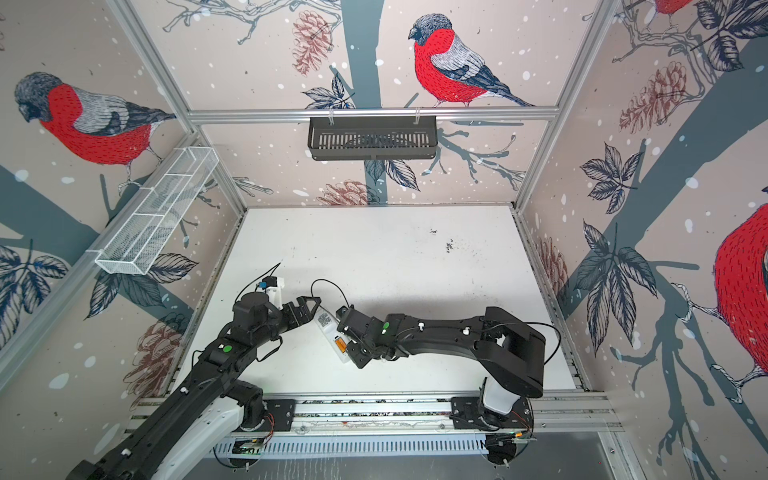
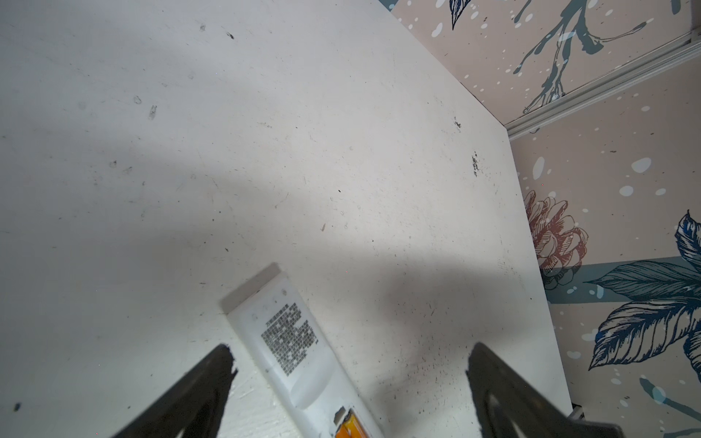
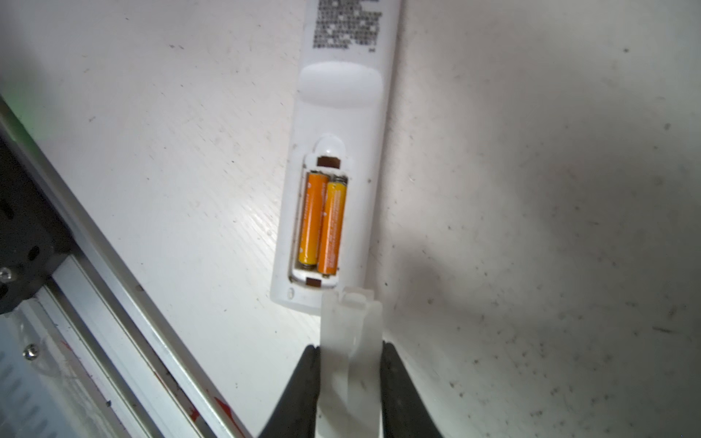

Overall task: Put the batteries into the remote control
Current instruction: 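Carry the cover over the remote's battery compartment with the right gripper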

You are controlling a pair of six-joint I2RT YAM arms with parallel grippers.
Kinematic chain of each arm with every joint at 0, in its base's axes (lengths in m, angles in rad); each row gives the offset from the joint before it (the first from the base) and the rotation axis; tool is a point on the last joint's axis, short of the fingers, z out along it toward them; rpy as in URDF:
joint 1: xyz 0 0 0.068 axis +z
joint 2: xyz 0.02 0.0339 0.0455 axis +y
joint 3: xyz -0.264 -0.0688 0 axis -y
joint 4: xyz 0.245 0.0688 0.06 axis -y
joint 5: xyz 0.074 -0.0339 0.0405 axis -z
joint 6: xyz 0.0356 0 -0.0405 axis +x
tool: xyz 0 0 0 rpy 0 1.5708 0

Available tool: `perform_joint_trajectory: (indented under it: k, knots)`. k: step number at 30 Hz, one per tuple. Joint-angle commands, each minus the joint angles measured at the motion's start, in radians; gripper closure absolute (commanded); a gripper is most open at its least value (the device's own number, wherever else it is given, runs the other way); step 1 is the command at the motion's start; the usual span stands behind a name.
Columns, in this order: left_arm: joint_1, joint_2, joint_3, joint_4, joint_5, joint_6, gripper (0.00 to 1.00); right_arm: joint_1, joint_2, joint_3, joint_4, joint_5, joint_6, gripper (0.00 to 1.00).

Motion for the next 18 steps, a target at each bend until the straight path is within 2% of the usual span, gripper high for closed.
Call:
perform_joint_trajectory:
  k: [1,18]
  knots:
    - [0.004,-0.007,-0.002,0.038,0.006,0.007,0.04,0.006,0.04,0.045,-0.004,-0.015,-0.033,0.72]
    - [0.018,0.002,-0.003,0.056,0.007,0.018,0.04,-0.032,0.194,0.221,-0.118,-0.056,-0.089,0.71]
